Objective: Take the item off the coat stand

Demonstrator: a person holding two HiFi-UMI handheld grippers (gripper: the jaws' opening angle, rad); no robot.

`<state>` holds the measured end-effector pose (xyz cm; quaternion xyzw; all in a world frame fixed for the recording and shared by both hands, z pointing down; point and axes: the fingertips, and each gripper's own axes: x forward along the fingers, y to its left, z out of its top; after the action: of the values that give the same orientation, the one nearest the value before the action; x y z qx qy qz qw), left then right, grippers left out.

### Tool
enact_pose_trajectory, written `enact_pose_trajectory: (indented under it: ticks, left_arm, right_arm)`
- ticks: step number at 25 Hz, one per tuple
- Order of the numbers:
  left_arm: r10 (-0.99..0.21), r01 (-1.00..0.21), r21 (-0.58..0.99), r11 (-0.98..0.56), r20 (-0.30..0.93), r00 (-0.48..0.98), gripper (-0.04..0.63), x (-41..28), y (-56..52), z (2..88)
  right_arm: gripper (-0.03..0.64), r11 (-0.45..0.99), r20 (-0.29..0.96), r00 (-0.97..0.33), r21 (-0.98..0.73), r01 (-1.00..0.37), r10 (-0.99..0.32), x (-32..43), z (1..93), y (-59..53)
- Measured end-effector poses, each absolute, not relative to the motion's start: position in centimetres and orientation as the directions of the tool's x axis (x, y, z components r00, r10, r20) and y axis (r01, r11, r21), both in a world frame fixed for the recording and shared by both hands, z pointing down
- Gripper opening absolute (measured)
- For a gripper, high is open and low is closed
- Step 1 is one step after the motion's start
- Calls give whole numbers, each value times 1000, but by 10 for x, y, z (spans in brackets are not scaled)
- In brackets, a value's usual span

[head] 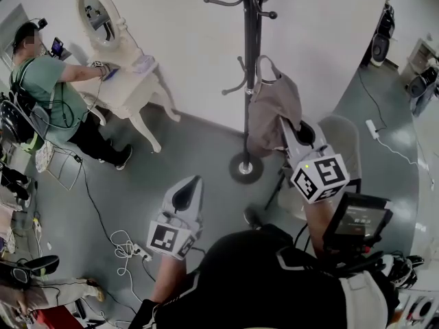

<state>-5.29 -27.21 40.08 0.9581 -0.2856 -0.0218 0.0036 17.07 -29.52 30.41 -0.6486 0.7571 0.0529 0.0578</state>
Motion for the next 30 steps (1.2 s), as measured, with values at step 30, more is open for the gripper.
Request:
enact_pose_trajectory:
  ticks: [30]
  left_arm:
    - [-534, -532, 46, -845, -31, 845, -8, -48, -284, 410]
  right_arm:
    - [23, 124, -147, -121, -17, -992, -982, 175, 325, -300]
